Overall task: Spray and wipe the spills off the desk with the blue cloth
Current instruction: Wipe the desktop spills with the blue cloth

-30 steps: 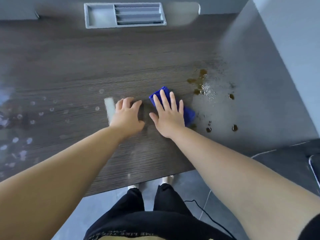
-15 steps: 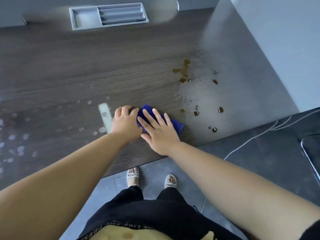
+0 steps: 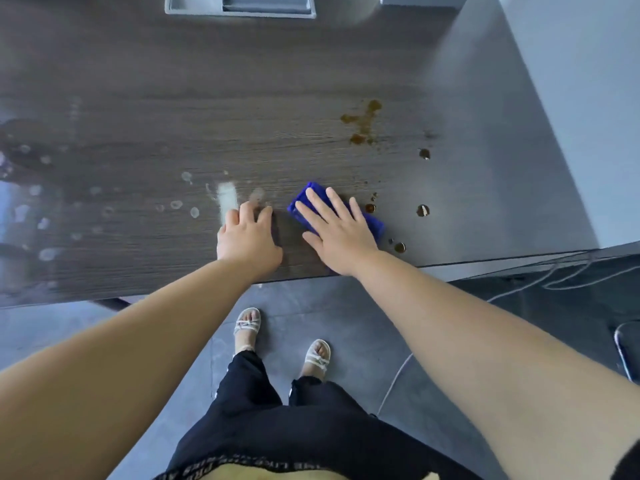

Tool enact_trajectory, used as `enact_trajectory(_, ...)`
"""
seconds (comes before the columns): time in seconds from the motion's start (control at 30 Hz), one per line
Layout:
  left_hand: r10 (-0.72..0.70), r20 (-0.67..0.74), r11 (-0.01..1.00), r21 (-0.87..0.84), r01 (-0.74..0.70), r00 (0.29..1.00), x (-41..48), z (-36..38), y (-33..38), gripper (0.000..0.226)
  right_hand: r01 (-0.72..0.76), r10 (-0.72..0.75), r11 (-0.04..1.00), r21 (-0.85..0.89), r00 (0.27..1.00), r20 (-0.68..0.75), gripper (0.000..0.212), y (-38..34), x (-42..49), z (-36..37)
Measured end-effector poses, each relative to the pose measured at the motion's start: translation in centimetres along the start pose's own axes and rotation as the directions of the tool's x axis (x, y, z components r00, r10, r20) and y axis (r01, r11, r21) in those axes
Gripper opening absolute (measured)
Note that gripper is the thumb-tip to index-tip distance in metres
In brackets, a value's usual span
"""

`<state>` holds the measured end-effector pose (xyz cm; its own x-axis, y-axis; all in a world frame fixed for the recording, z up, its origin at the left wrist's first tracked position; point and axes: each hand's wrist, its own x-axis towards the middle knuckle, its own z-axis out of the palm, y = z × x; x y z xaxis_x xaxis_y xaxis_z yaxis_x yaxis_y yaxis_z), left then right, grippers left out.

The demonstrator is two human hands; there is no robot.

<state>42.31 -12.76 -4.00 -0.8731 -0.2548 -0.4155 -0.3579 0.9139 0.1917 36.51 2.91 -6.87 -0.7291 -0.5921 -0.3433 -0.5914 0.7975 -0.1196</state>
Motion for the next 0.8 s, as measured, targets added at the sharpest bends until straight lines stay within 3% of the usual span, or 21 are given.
enact_trajectory(0.07, -0.02, 0.008, 1.0, -0.003, 0.02, 1.0, -0.4, 0.3, 0.4, 0.066, -0.152, 0.152, 0.986, 0.069, 0.988, 0.013, 0.057, -0.7, 0.3, -0.1)
enact_trajectory(0.13, -0.036, 0.011, 0.999, -0.023, 0.036, 0.999, -0.6, 0.7, 0.9, 0.064, -0.169, 0.168, 0.983, 0.071, 0.986, 0.022, 0.06, -2.7, -0.3, 0.2)
enact_trajectory(0.23, -0.022, 0.012, 0.999, -0.043, 0.022, 1.0, -0.5, 1.1, 0.9, 0.061, 0.101, -0.101, 0.992, -0.08, 0.995, 0.008, 0.059, -2.4, -2.3, 1.1)
enact_trajectory(0.3, -0.012, 0.035, 0.999, -0.035, 0.014, 0.999, -0.5, 1.1, 0.5, 0.064, 0.199, -0.202, 0.97, -0.142, 0.979, -0.005, 0.057, 0.3, -2.1, 0.9)
enact_trajectory(0.4, 0.002, 0.068, 1.0, 0.003, -0.003, 0.998, -0.7, 0.9, 0.2, 0.076, 0.081, -0.087, 0.992, -0.093, 0.995, -0.058, 0.054, 3.0, -0.4, 0.4)
enact_trajectory(0.53, 0.01, 0.105, 0.997, 0.075, -0.018, 0.994, -0.6, 1.2, 0.3, 0.086, -0.089, 0.093, 0.995, 0.041, 0.987, -0.132, 0.057, -0.5, -1.2, 1.8)
enact_trajectory(0.7, 0.013, 0.174, 0.991, 0.125, -0.036, 0.985, -0.4, 0.4, 0.7, 0.084, 0.221, -0.229, 0.971, -0.088, 0.969, -0.089, 0.057, 0.4, -3.0, 2.4)
enact_trajectory(0.77, 0.014, 0.18, 0.991, 0.131, -0.038, 0.984, -0.3, 0.1, 0.9, 0.082, 0.132, -0.138, 0.988, -0.077, 0.988, -0.075, 0.053, 2.5, -1.8, 1.4)
enact_trajectory(0.8, 0.01, 0.182, 0.99, 0.135, -0.035, 0.983, -0.4, 0.1, 1.1, 0.082, 0.021, -0.023, 0.999, -0.025, 0.998, -0.066, 0.054, 3.1, -1.1, 0.9)
